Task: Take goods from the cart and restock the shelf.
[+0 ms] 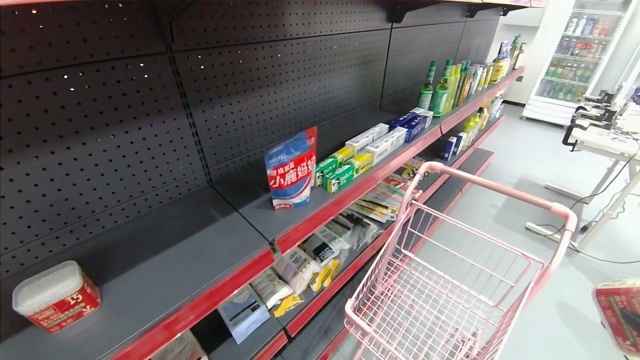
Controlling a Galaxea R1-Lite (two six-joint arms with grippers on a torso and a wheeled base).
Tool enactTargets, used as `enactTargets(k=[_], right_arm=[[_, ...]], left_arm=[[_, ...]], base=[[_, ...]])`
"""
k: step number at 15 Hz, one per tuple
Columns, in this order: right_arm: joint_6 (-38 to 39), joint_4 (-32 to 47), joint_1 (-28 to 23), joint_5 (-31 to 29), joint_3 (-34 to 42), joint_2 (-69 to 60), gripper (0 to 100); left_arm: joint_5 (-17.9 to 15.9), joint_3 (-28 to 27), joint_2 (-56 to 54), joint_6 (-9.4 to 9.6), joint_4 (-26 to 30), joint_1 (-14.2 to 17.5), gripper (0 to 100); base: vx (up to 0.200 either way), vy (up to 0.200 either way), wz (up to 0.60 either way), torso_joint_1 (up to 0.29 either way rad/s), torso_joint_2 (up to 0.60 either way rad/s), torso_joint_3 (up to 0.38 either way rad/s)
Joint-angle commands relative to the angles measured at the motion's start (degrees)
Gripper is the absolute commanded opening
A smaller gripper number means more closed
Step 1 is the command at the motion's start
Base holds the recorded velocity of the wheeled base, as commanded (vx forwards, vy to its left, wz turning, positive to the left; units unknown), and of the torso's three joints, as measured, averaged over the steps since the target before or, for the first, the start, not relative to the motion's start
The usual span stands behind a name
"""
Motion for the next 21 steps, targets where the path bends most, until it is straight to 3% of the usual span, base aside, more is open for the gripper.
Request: enactTargets(k=[1, 16, 21], right_arm=[[-0.01, -0.10, 0.01, -0.01, -0.01, 0.65, 0], [-3.44, -0.80, -0.08, -0.19, -0.45, 1.89, 0], [-3.53, -0.71, -0.08, -0.27, 0.17, 1.80, 0]], left_arm=[[0.01, 0.00, 0.06, 0.03, -0.02, 0.02, 100], [0.01, 0.00, 0.50, -0.05, 0.06, -0.07, 100], [0.01, 0.00, 0.41, 0.03, 0.06, -0.07, 100]], base=[[0.000, 0.000, 0.00, 0.173, -0.36, -0.193], [0.000, 0.000, 0.00, 0.083, -0.18, -0.092], [0.000, 0.000, 0.60, 0.001, 0.00, 0.000]])
